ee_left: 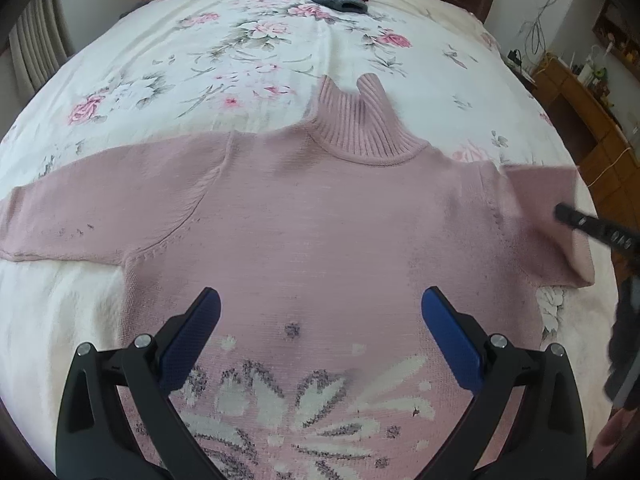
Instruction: Fold small clothes
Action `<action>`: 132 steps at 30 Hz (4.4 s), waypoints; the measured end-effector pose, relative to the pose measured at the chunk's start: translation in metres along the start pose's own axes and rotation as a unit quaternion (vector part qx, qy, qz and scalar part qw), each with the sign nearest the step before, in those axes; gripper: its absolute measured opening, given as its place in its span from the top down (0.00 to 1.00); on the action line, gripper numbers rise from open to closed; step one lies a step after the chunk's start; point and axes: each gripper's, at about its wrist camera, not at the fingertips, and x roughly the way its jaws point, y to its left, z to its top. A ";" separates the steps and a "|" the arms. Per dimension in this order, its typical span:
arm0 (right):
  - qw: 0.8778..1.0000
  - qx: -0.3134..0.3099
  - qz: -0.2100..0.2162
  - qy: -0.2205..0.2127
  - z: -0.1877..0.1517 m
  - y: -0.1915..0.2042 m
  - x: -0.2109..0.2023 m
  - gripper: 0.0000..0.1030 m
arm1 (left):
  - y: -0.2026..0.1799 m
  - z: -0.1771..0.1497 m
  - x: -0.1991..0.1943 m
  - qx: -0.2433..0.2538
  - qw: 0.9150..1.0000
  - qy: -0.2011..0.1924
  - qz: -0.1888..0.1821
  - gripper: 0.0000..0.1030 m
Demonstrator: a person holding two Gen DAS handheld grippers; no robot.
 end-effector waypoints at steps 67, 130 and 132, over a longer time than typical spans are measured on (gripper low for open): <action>0.979 0.174 0.040 0.097 -0.044 -0.119 0.035 0.68 | 0.097 0.057 0.038 -0.112 0.992 -0.002 -0.056 0.94; 0.980 -0.021 0.050 0.192 -0.100 0.108 0.080 0.50 | 0.433 -0.034 -0.042 -0.351 0.931 -0.065 0.078 0.63; 0.979 -0.014 0.053 0.194 -0.101 0.104 0.082 0.49 | 0.459 -0.034 -0.040 -0.383 0.919 -0.078 0.059 0.63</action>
